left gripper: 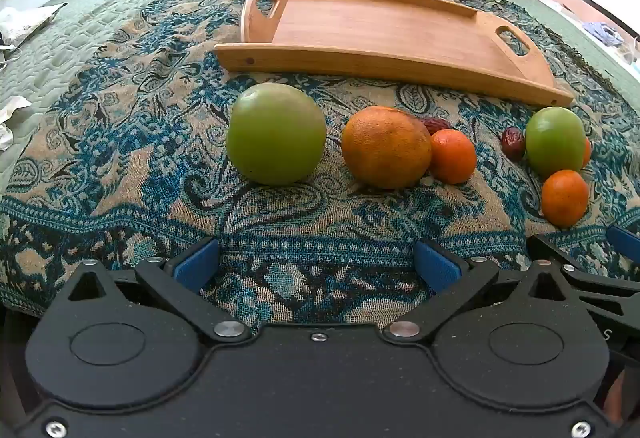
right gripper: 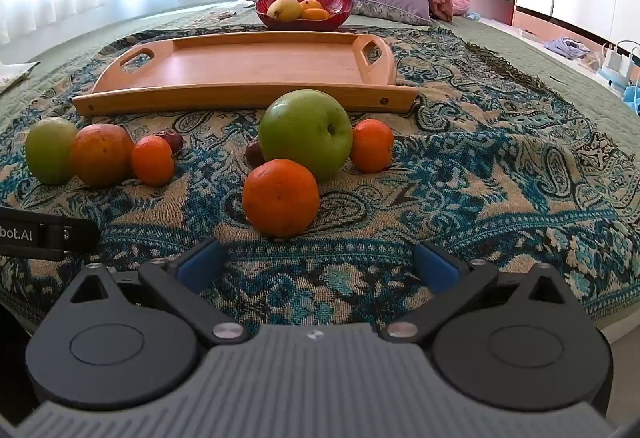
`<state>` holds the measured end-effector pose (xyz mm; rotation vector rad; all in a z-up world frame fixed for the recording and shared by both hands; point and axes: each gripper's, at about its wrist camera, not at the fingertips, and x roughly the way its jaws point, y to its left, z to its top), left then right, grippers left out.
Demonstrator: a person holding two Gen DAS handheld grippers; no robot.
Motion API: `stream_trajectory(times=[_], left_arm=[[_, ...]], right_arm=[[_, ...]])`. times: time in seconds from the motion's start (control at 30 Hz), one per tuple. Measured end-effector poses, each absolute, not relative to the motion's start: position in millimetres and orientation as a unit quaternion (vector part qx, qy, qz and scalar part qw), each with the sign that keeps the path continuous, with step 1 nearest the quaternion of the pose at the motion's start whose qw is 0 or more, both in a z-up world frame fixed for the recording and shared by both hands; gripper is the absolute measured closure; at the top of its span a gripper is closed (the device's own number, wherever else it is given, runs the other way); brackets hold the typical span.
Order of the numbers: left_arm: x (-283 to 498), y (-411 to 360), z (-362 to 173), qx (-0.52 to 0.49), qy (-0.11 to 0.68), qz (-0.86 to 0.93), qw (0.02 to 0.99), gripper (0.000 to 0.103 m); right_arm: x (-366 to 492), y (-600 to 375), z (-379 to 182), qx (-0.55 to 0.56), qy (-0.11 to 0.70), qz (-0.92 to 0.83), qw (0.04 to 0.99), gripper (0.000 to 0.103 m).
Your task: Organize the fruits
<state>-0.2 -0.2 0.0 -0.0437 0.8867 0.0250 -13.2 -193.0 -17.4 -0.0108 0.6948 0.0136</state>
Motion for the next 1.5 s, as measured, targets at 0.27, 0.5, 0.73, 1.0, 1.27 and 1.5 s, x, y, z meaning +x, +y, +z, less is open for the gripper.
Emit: stream_trajectory(times=[0.27, 0.5, 0.73, 1.0, 1.27, 1.5], left_arm=[[-0.1, 0.0, 0.0, -0.023, 0.43, 0.011, 0.902, 0.0], [-0.1, 0.0, 0.0, -0.024, 0.43, 0.011, 0.902, 0.0], [0.0, 0.1, 0.1, -0.024, 0.43, 0.011, 0.902, 0.0], [0.1, 0.1, 0.1, -0.024, 0.43, 0.011, 0.902, 0.0], [0.1, 0.1, 0.1, -0.024, 0.43, 0.011, 0.902, 0.0], [0.0, 0.1, 0.0, -0.024, 0.43, 0.011, 0.903, 0.0]], right_arm=[[-12.9, -192.8, -17.6, -0.004, 0.341, 0.007, 0.94, 0.0], [-12.6, -192.9, -17.2, -0.004, 0.342, 0.007, 0.94, 0.0], [-13.0, -192.7, -17.2, -0.004, 0.342, 0.007, 0.94, 0.0], [-12.9, -192.5, -17.4, -0.004, 0.342, 0.007, 0.94, 0.0], [-13.6, -192.7, -17.6, -0.005, 0.342, 0.007, 0.94, 0.0], [-14.1, -192.7, -18.0, -0.005, 0.341, 0.007, 0.94, 0.0]])
